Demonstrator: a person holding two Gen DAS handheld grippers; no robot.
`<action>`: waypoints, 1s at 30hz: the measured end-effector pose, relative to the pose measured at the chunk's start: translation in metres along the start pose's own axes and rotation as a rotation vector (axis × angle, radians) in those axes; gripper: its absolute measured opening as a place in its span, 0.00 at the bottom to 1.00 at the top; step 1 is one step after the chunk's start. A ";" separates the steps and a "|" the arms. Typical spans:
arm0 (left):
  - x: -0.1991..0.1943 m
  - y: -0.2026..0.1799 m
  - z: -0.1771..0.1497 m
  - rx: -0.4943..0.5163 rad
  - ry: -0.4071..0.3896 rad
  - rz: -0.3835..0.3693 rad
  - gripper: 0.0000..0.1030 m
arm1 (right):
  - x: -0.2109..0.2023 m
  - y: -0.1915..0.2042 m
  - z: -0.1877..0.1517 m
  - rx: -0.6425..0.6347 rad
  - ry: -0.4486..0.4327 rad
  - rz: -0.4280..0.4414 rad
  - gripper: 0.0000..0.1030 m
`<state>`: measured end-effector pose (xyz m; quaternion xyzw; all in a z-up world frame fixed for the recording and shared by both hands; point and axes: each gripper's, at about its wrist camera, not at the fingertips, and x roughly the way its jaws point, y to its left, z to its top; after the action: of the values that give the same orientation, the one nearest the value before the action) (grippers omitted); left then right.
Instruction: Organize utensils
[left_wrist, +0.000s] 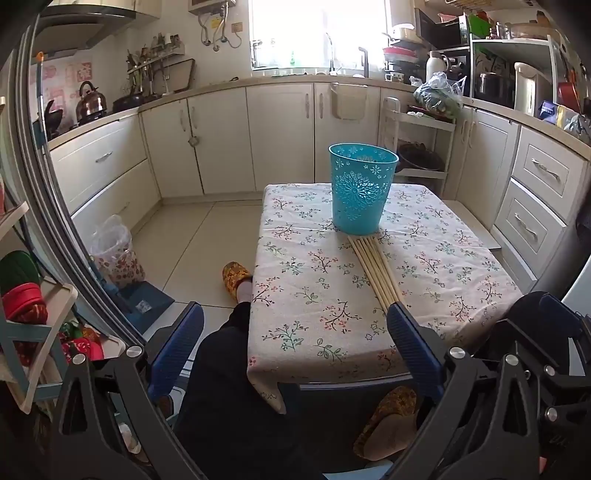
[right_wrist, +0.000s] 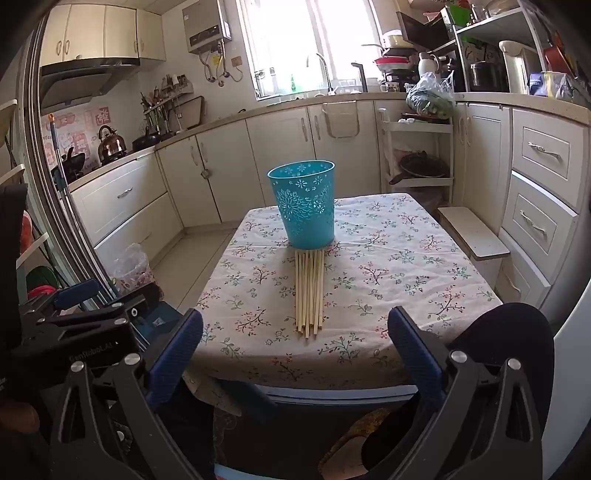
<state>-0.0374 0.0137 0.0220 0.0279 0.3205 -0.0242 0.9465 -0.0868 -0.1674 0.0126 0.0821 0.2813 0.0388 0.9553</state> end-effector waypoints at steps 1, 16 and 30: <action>0.000 0.000 0.000 -0.001 0.000 0.002 0.93 | 0.000 0.002 -0.002 0.002 -0.002 -0.003 0.93; 0.001 0.005 0.000 -0.020 0.007 -0.011 0.93 | -0.009 -0.001 0.001 0.001 -0.020 0.007 0.93; 0.003 0.005 -0.001 -0.020 0.017 -0.020 0.93 | -0.010 0.000 0.002 -0.007 -0.017 0.015 0.93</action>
<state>-0.0354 0.0183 0.0192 0.0153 0.3293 -0.0303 0.9436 -0.0942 -0.1689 0.0196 0.0811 0.2723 0.0464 0.9577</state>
